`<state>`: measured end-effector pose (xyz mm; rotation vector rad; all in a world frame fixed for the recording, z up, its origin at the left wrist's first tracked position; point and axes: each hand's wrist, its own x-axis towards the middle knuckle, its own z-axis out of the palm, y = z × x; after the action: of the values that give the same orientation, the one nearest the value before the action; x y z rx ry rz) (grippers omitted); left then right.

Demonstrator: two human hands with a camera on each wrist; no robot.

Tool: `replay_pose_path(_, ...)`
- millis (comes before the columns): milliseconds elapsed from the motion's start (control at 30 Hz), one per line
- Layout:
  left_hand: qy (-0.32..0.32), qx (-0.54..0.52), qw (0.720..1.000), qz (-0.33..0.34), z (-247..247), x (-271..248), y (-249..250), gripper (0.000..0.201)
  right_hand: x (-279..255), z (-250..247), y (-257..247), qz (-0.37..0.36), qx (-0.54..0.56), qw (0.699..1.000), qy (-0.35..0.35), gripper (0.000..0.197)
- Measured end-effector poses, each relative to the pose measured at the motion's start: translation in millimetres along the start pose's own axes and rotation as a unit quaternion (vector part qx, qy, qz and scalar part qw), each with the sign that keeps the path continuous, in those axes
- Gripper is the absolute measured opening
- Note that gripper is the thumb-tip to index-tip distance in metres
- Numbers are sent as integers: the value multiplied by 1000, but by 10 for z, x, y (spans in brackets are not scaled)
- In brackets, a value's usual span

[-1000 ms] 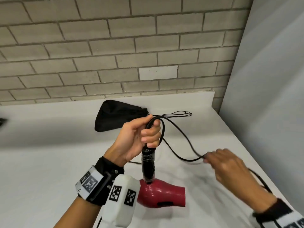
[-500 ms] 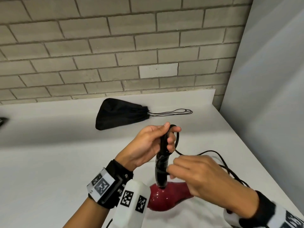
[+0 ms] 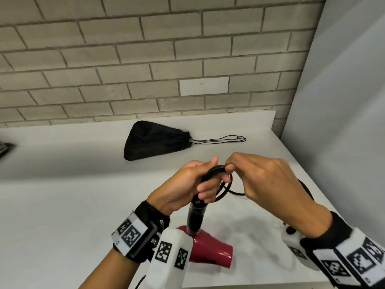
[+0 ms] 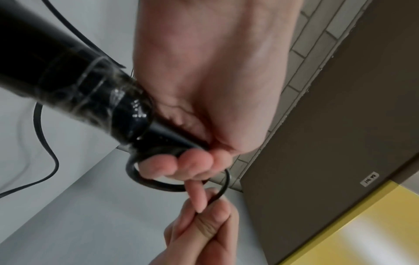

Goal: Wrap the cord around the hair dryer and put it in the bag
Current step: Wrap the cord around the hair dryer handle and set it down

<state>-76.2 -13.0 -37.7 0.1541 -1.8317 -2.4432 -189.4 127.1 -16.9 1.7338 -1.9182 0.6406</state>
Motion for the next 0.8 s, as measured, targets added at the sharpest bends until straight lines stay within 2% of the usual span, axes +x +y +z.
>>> replay_pose_path(67, -7, -9, 1000, -6, 13, -12, 10, 49, 40, 12, 76, 34, 48, 998, -15, 18)
replay_pose_path(100, -16, -17, 1000, -2, 24, -23, 18, 48, 65, 7, 124, 64, 121, 990, -39, 27)
replay_pose_path(167, -28, -58, 998, 20, 14, -57, 44, 42, 94, 37, 195, 105, 312, 937, -115, 47)
replay_pose_path(233, -23, -111, 993, 44, -13, -52, 70, 39, 59, 88, 185, 93, 389, 895, -199, 55)
replay_pose_path(300, -2, -143, 988, 53, -31, -16, 93, 40, -13, 187, 99, 104, 444, 858, -238, 42)
replay_pose_path(367, 4, -151, 987, 52, -29, 6, 106, 40, -45, 254, 13, 148, 518, 816, -211, 27)
replay_pose_path(400, 1, -152, 987, 50, -30, 10, 102, 40, -52, 261, -7, 153, 537, 806, -199, 22)
replay_pose_path(567, -43, -125, 988, 74, -54, -51, 62, 39, -12, 167, 27, 114, 544, 796, -241, 20)
replay_pose_path(667, -57, -130, 986, 88, -40, -67, 66, 36, 34, 123, 37, 140, 577, 767, -244, 16)
replay_pose_path(800, -45, -141, 986, 82, -92, -55, 95, 32, 55, 98, 117, 195, 554, 766, -262, 19)
